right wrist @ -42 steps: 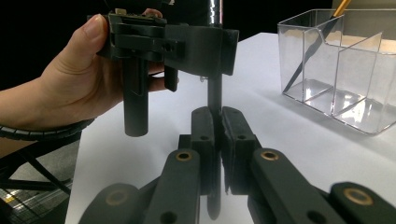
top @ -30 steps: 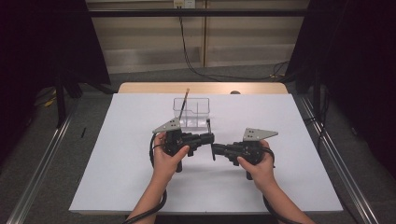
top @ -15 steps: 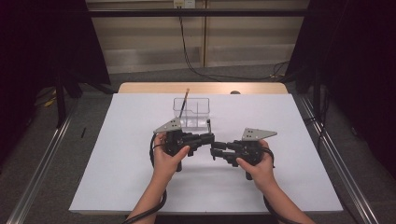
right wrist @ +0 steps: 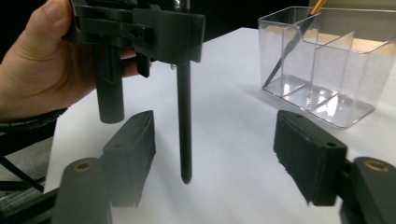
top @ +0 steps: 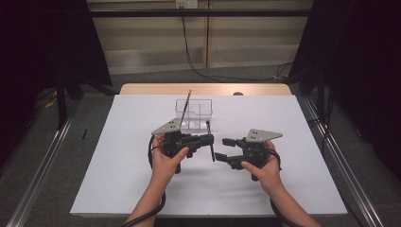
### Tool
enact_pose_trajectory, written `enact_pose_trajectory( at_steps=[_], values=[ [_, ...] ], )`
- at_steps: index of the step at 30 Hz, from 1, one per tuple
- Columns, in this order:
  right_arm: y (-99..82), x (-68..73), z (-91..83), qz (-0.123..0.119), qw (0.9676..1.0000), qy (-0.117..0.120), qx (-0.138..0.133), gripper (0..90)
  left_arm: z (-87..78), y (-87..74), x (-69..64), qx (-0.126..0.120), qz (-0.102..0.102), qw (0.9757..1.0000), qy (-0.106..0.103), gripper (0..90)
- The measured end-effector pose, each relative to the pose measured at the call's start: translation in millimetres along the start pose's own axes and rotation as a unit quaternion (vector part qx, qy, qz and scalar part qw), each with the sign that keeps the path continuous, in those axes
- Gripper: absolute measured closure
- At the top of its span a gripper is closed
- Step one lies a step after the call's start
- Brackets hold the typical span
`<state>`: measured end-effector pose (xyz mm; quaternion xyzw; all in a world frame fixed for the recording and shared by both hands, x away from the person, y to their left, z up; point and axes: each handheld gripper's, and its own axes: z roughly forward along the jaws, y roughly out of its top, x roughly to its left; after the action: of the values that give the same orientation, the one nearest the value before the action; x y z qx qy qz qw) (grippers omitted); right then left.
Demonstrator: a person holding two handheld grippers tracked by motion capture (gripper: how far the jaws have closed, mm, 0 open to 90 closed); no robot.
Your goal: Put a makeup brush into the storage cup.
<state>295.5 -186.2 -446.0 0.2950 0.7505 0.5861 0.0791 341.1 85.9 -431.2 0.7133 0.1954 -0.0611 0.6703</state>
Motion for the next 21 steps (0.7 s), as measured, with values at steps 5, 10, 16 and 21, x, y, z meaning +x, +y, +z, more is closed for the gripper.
enact_pose_trajectory(
  at_steps=[5,10,16,21],
  values=[
    [-0.7,-2.2,-4.5,-0.003,1.0000,-0.003,0.002,25.0,-1.8,1.3,0.6,-0.001,0.003,1.0000,0.002,83.8],
    [0.7,-3.9,-9.6,-0.004,0.9999,-0.010,-0.006,19.7,-3.0,2.2,1.1,-0.002,0.004,1.0000,0.002,83.7],
    [-1.1,-6.0,-15.2,-0.014,0.9998,-0.015,-0.001,14.9,-5.3,3.1,1.5,-0.004,0.004,1.0000,0.005,83.8],
    [-2.1,-7.1,-21.8,-0.023,0.9996,-0.017,0.004,11.8,-6.4,3.2,2.8,-0.001,0.009,0.9999,0.008,83.8]
  ],
)
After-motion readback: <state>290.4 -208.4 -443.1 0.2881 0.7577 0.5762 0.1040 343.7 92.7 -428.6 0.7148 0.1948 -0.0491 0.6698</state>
